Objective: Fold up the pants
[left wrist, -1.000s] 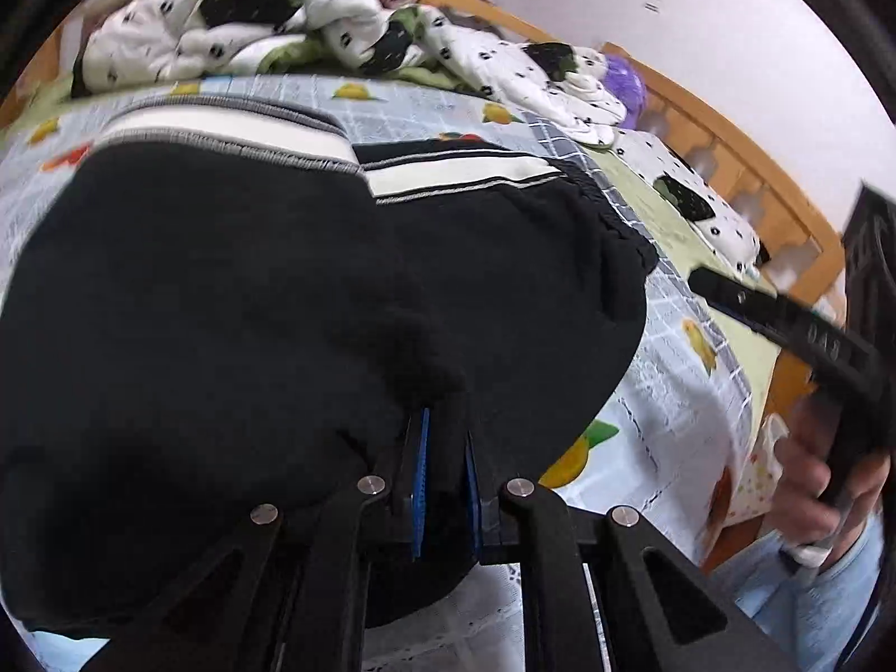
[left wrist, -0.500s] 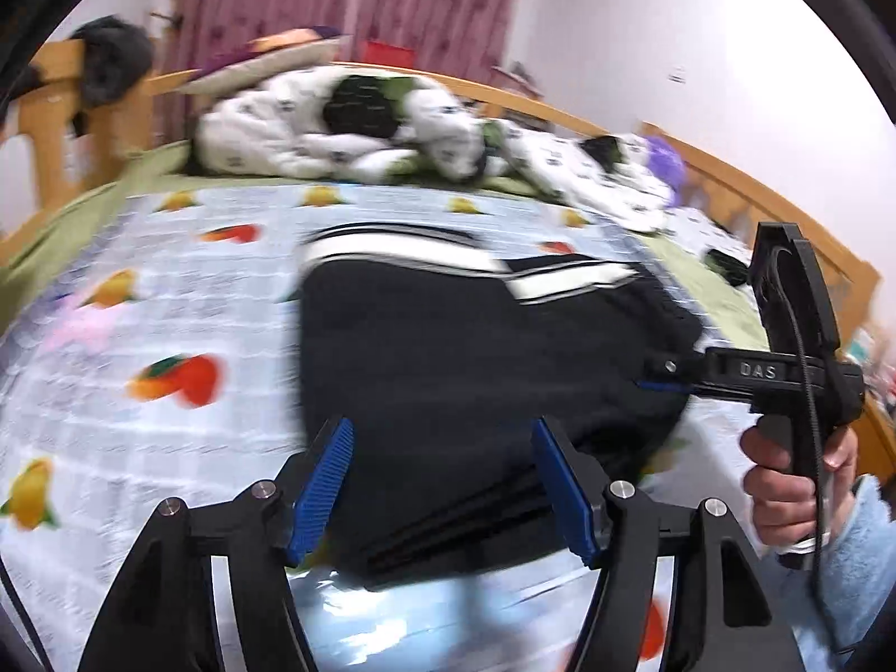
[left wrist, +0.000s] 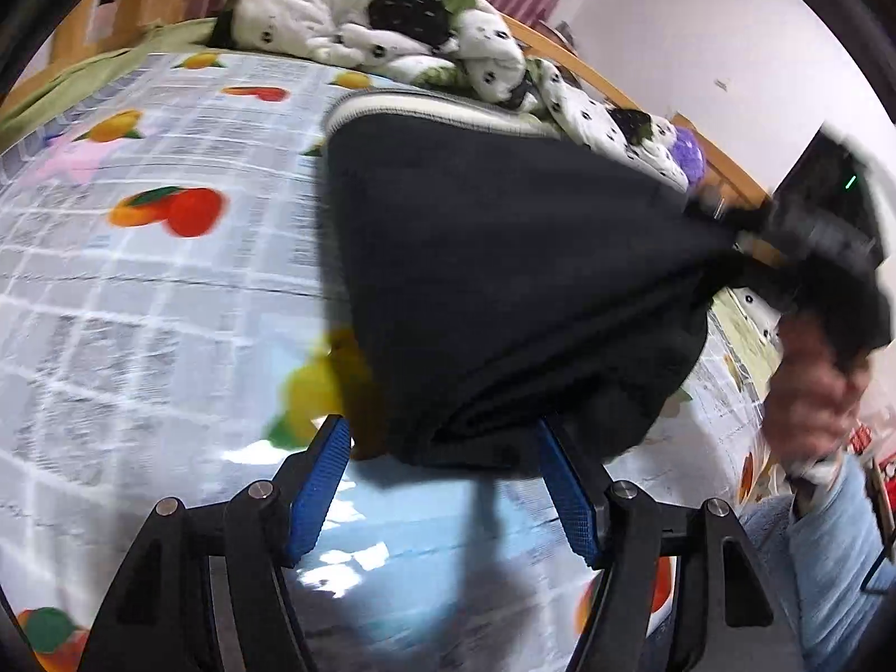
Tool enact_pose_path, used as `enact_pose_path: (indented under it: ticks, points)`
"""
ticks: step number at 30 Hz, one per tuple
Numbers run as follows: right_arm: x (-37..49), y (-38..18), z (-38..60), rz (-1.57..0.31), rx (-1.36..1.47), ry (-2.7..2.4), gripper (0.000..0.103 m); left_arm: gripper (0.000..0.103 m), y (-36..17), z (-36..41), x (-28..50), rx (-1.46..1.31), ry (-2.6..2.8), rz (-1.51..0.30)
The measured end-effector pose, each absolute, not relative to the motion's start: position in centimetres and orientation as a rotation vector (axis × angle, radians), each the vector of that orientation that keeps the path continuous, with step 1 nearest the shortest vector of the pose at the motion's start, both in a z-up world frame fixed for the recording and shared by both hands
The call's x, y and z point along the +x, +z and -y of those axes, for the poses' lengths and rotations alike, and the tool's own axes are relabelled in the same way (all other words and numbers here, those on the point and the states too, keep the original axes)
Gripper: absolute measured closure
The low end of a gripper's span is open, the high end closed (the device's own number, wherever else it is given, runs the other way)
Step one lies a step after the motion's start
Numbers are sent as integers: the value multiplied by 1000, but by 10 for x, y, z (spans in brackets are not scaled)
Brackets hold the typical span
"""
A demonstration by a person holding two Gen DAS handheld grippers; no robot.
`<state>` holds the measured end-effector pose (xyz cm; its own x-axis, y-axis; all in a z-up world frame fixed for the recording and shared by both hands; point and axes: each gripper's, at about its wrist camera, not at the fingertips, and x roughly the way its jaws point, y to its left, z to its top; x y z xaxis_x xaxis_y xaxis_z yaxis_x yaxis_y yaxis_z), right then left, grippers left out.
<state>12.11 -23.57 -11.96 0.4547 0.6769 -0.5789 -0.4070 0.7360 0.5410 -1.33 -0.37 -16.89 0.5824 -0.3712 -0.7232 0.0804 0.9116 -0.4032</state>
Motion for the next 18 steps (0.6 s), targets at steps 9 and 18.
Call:
enact_pose_path:
  ticks: [9,18]
  points:
    - [131,-82,294,-731,260,621,88,33,-171,69,6,-204,-85,-881]
    - [142,-96,421,-662,344,428,88,33,-152,116,3,-68,-140,-804]
